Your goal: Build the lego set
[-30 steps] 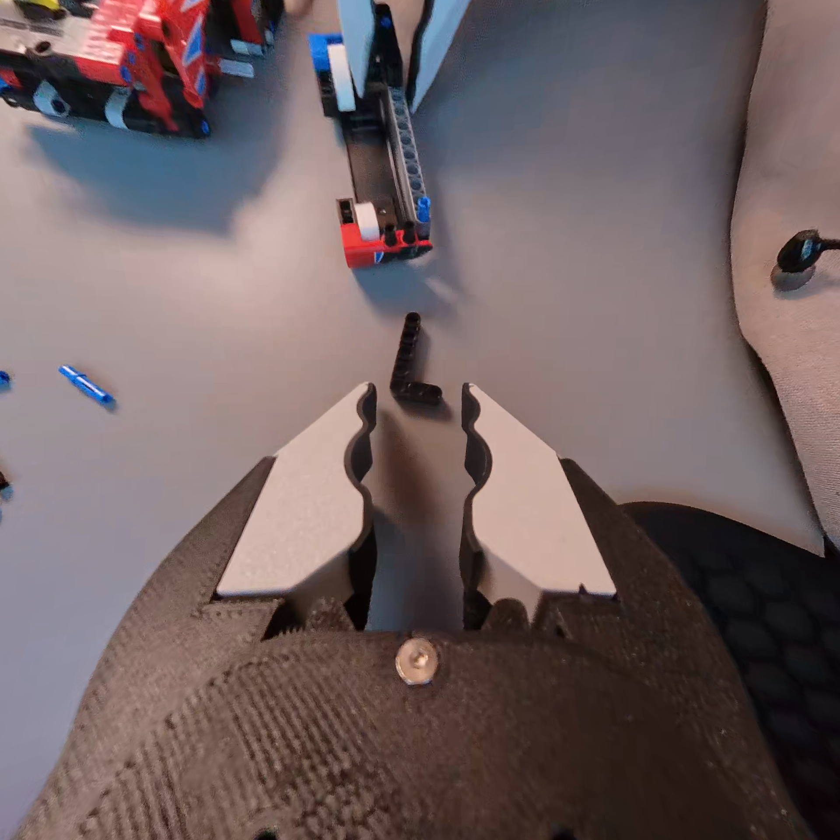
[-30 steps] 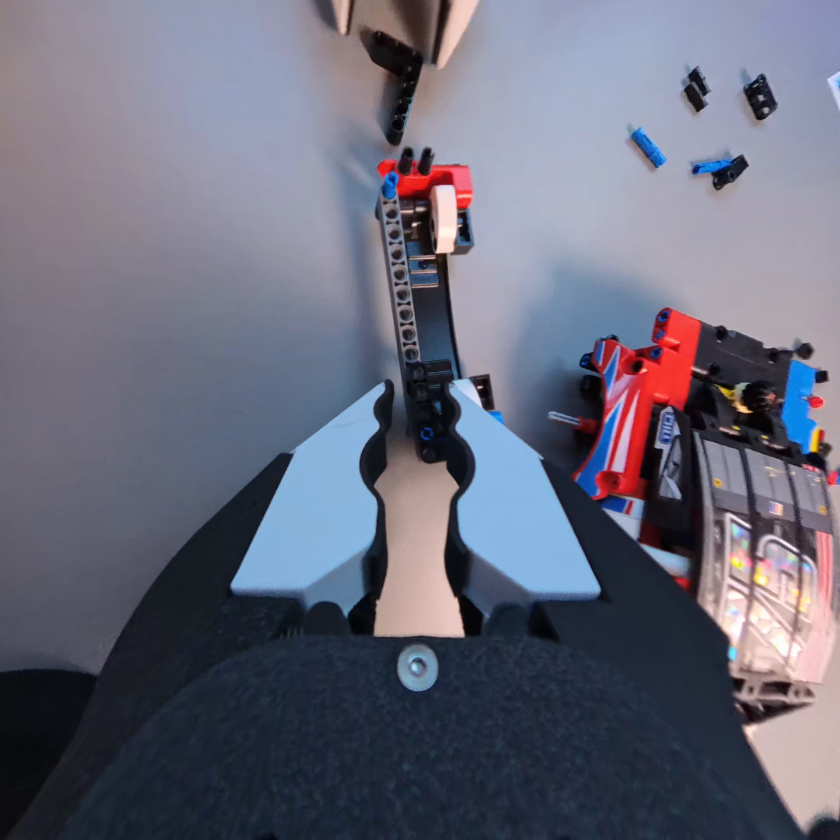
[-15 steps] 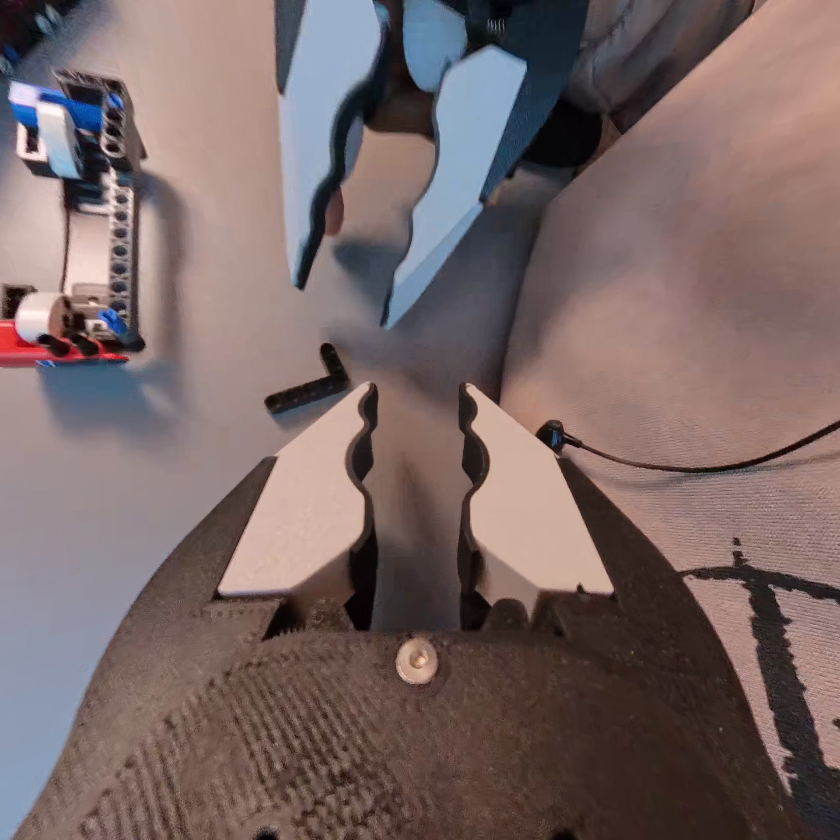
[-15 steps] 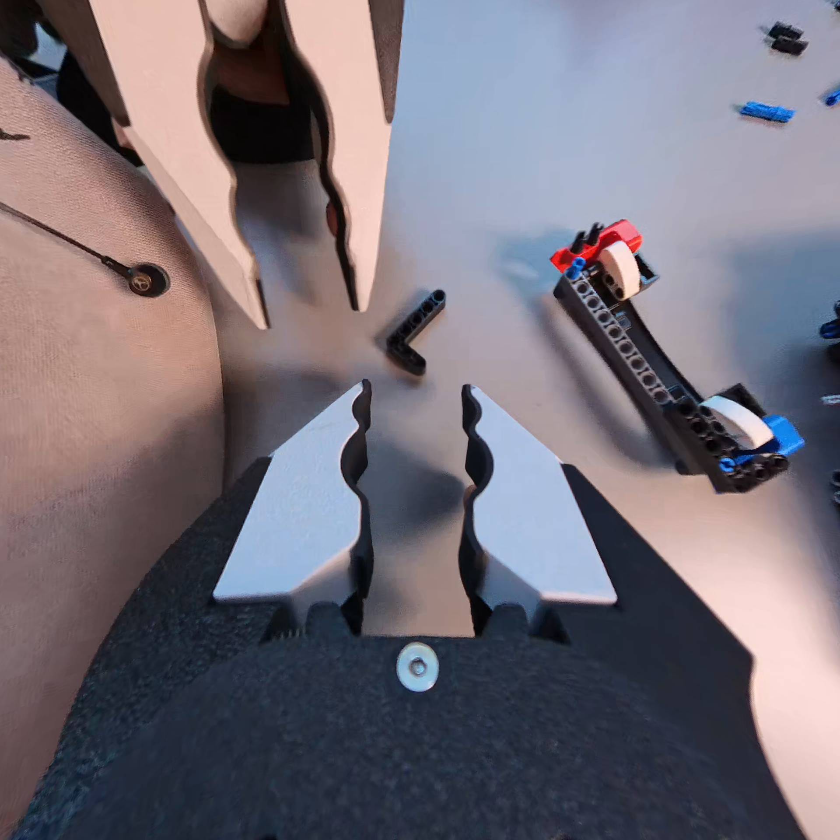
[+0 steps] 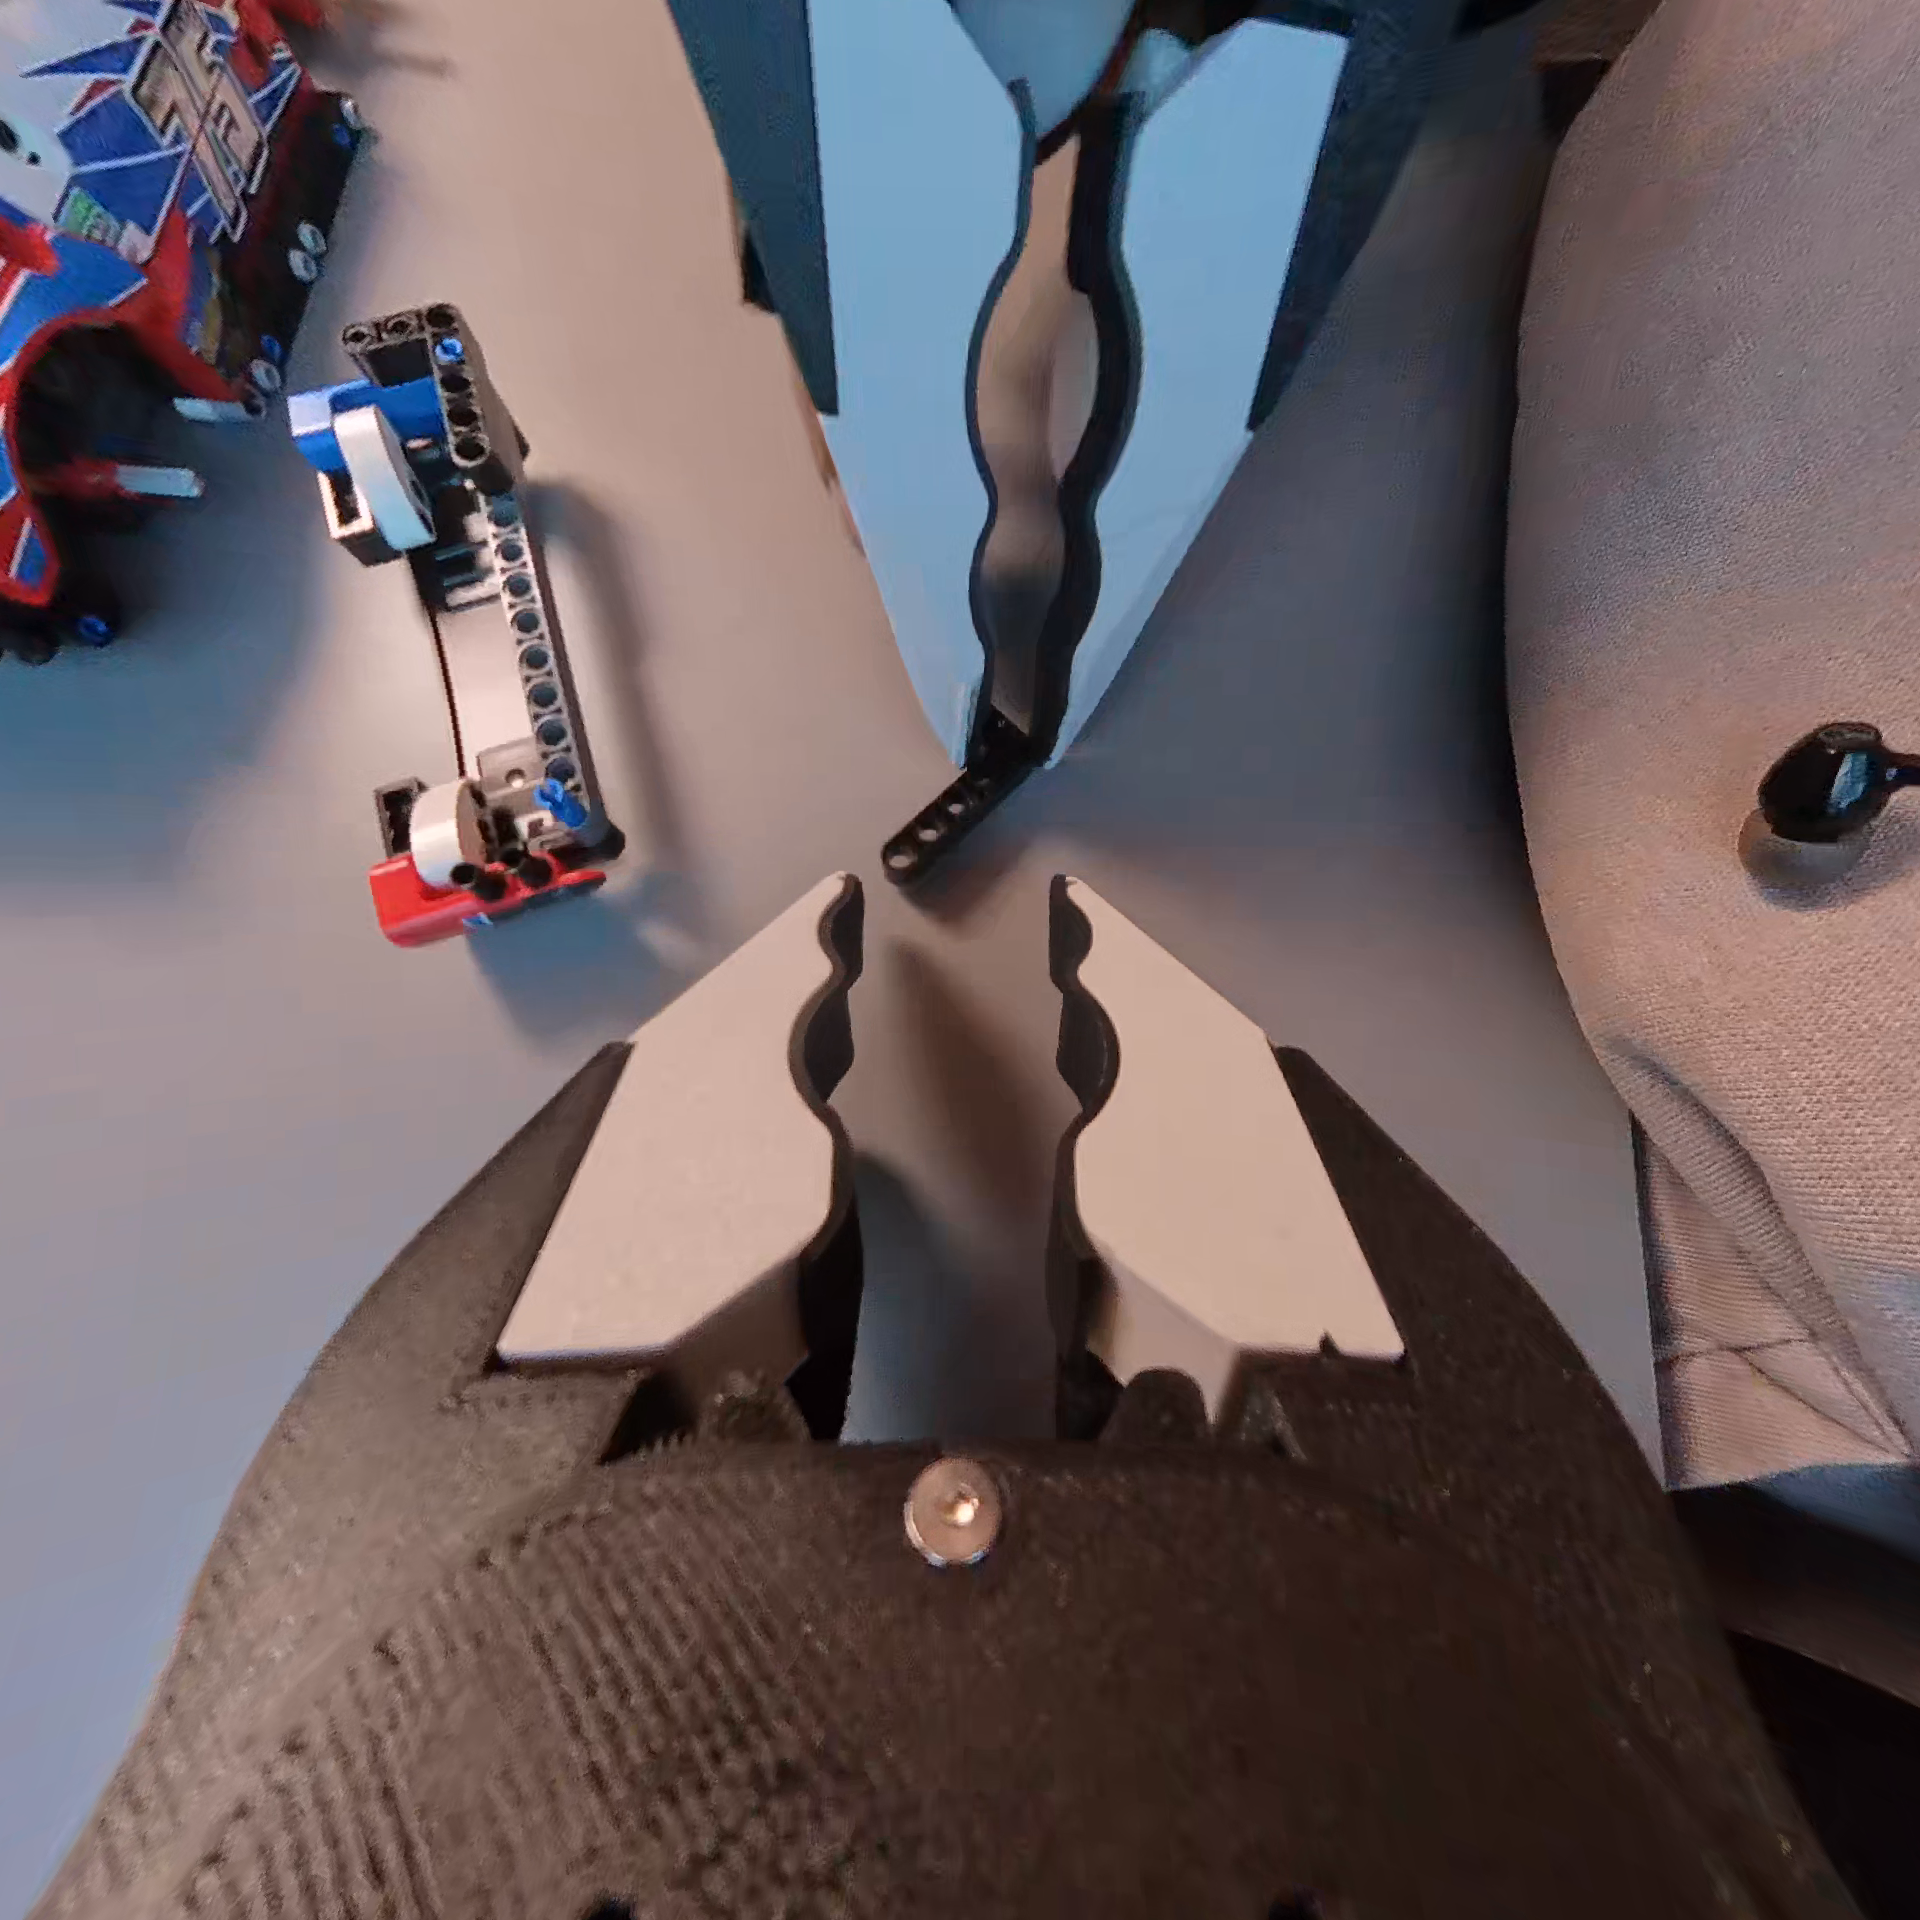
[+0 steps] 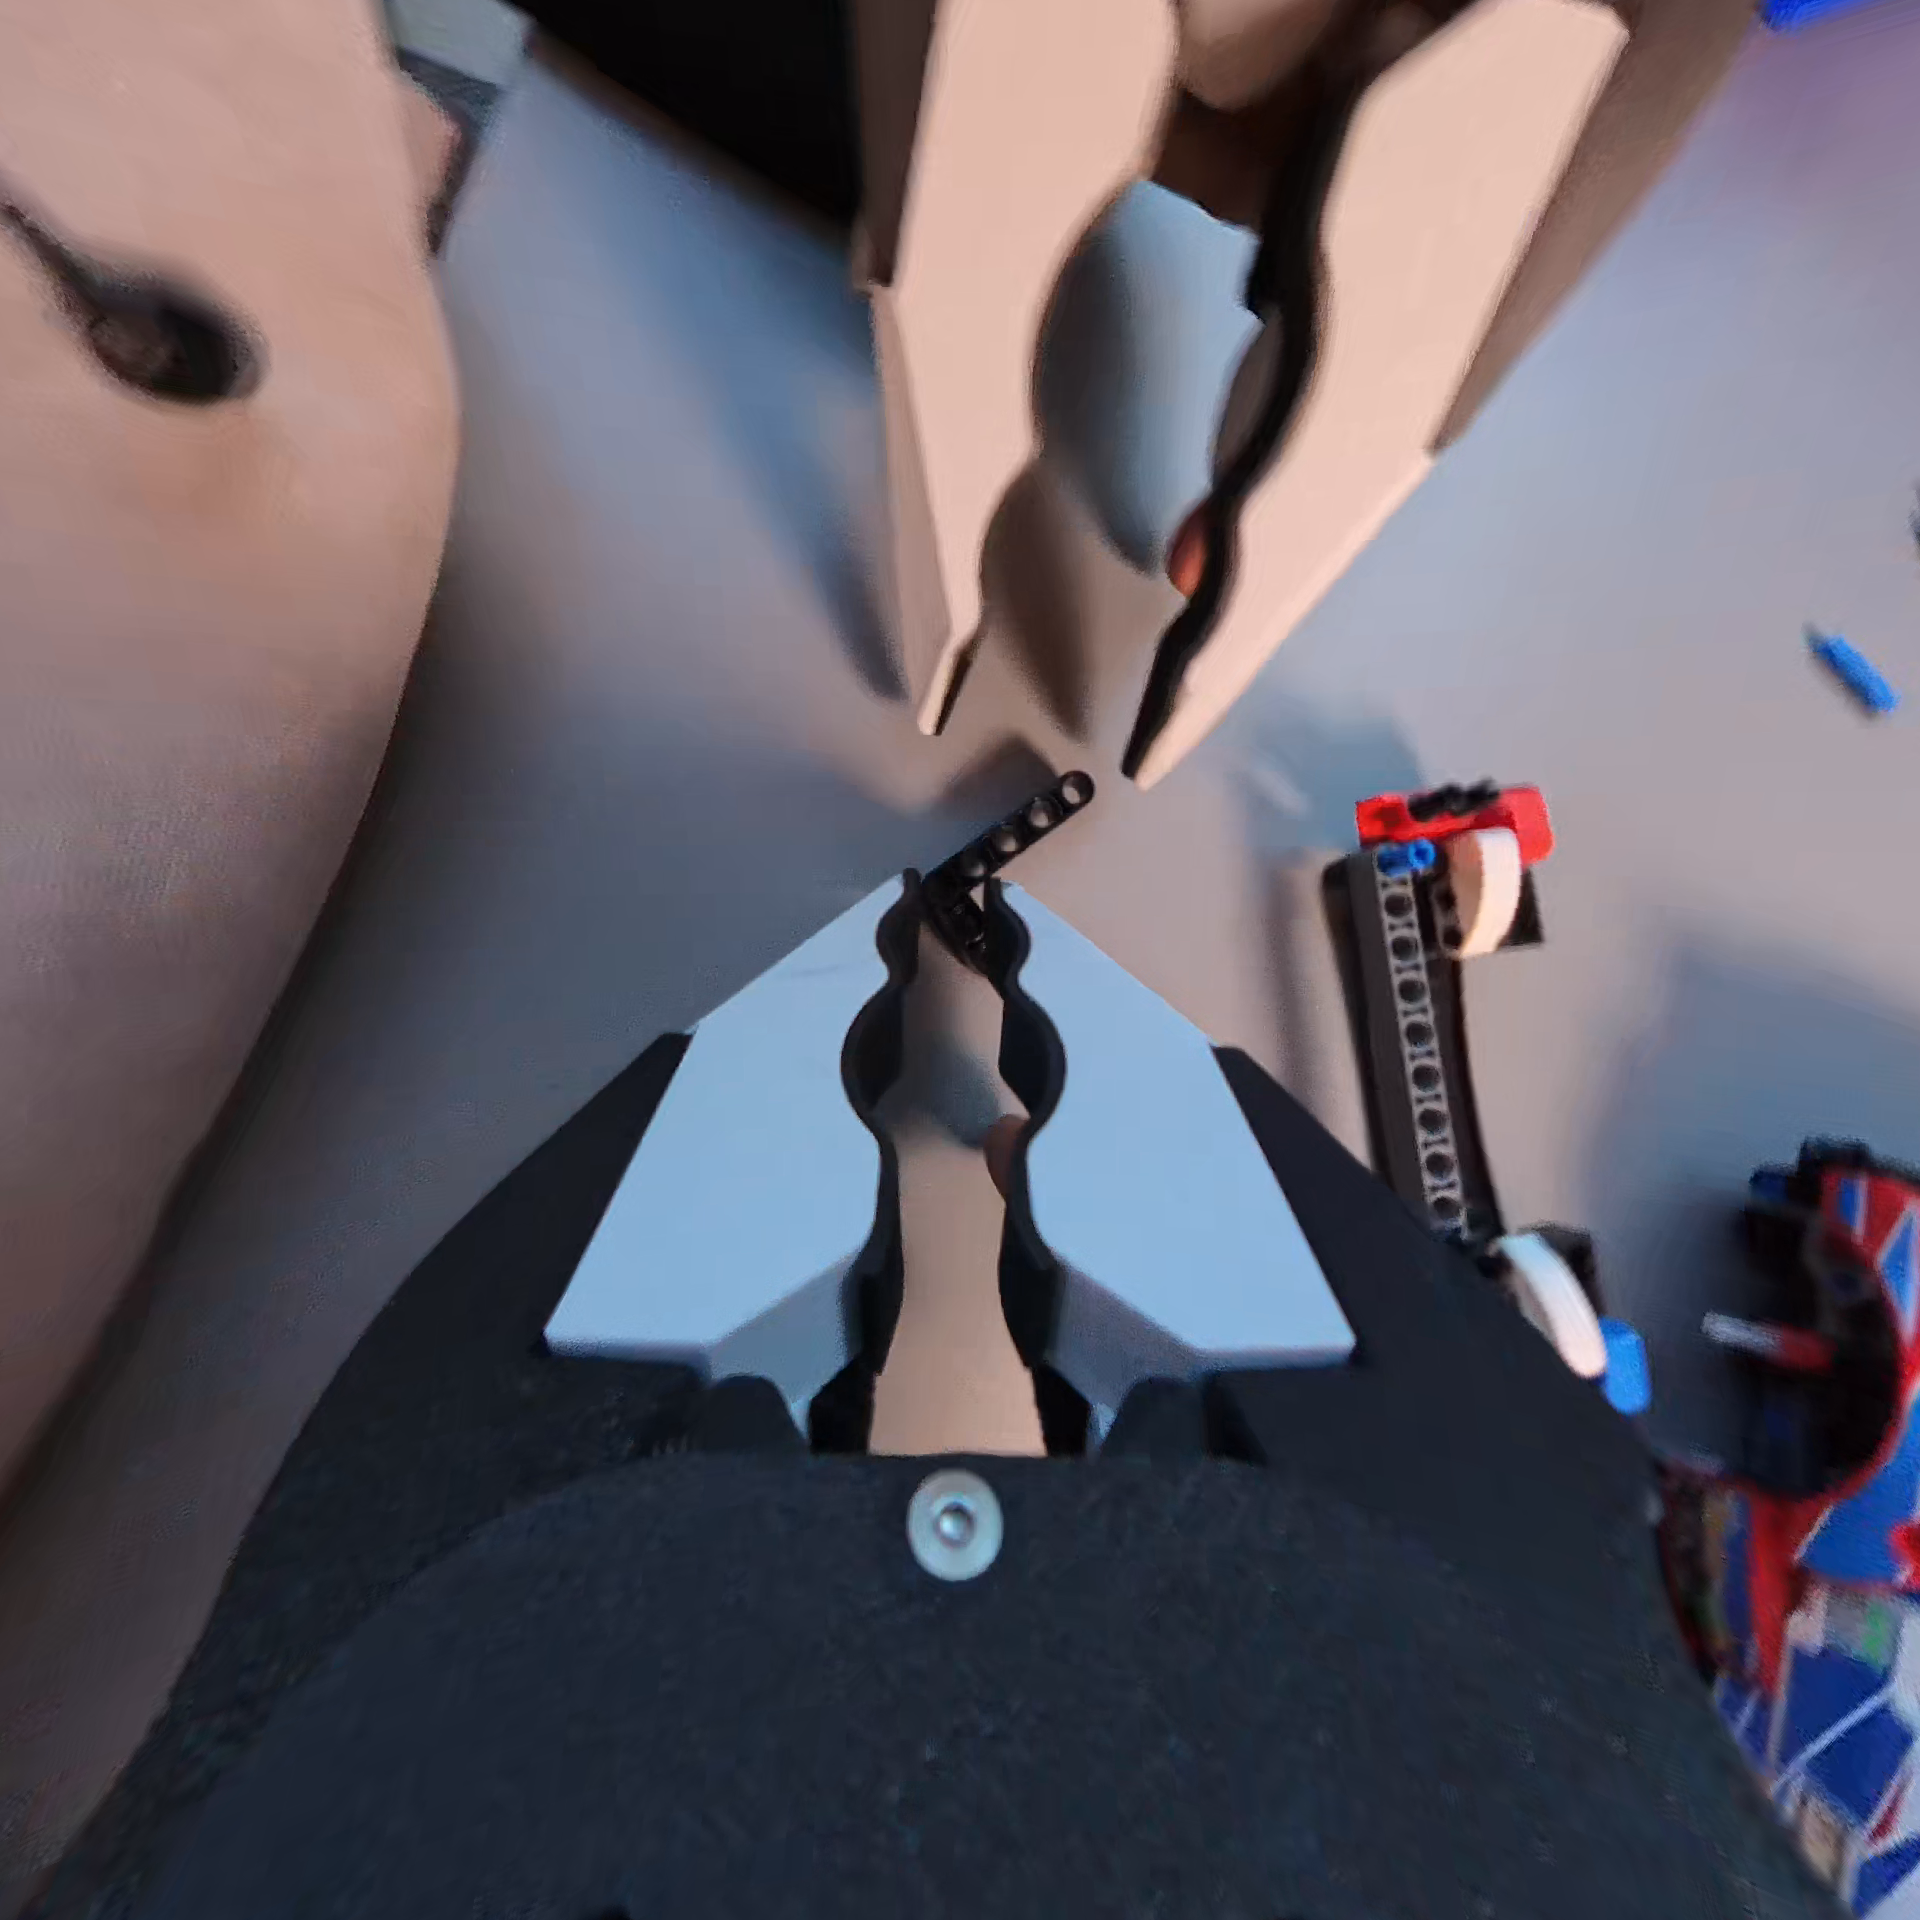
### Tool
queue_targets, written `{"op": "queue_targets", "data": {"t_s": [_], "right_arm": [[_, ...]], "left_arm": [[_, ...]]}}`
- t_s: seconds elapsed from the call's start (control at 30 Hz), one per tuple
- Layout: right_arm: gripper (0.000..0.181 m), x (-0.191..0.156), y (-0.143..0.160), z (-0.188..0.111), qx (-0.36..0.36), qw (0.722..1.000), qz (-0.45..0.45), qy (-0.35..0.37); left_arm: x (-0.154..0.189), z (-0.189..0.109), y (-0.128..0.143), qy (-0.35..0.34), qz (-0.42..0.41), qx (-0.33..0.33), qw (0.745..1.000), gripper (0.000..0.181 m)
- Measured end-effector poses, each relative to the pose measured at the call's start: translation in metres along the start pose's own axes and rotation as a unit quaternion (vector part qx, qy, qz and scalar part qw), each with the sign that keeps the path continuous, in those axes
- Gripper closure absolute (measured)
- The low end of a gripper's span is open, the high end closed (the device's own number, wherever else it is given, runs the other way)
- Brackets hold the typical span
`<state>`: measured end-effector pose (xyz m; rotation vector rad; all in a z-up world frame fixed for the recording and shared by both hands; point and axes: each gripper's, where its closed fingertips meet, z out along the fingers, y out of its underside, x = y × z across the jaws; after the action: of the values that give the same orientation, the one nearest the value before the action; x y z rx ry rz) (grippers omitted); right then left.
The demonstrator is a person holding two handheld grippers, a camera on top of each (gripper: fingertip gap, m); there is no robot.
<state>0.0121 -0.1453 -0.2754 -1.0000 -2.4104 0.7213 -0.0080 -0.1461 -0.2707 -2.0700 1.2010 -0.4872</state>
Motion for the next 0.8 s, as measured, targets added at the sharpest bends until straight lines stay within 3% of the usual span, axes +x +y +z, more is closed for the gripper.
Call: {"op": "queue_targets", "data": {"t_s": [0.13,0.3,0.37,0.53,0.8], "right_arm": [[0.172,0.005,-0.007,-0.016,0.053,0.995,-0.06,-0.065],[0.172,0.016,-0.017,-0.028,0.064,0.992,-0.093,-0.062],[0.17,0.026,-0.021,-0.03,0.081,0.994,-0.068,-0.034],[0.142,0.056,-0.024,-0.041,0.135,0.99,0.024,0.046],[0.135,0.083,0.015,-0.08,0.152,0.969,0.1,0.17]], "left_arm": [[0.001,0.003,-0.016,0.034,0.013,0.029,0.999,0.15],[-0.01,-0.007,-0.03,0.02,0.005,0.074,0.997,0.171],[-0.014,-0.013,-0.032,0.007,-0.006,0.096,0.995,0.174],[-0.031,-0.026,-0.036,-0.048,-0.029,0.144,0.988,0.176],[-0.054,-0.03,-0.031,-0.112,-0.027,0.154,0.981,0.176]]}}
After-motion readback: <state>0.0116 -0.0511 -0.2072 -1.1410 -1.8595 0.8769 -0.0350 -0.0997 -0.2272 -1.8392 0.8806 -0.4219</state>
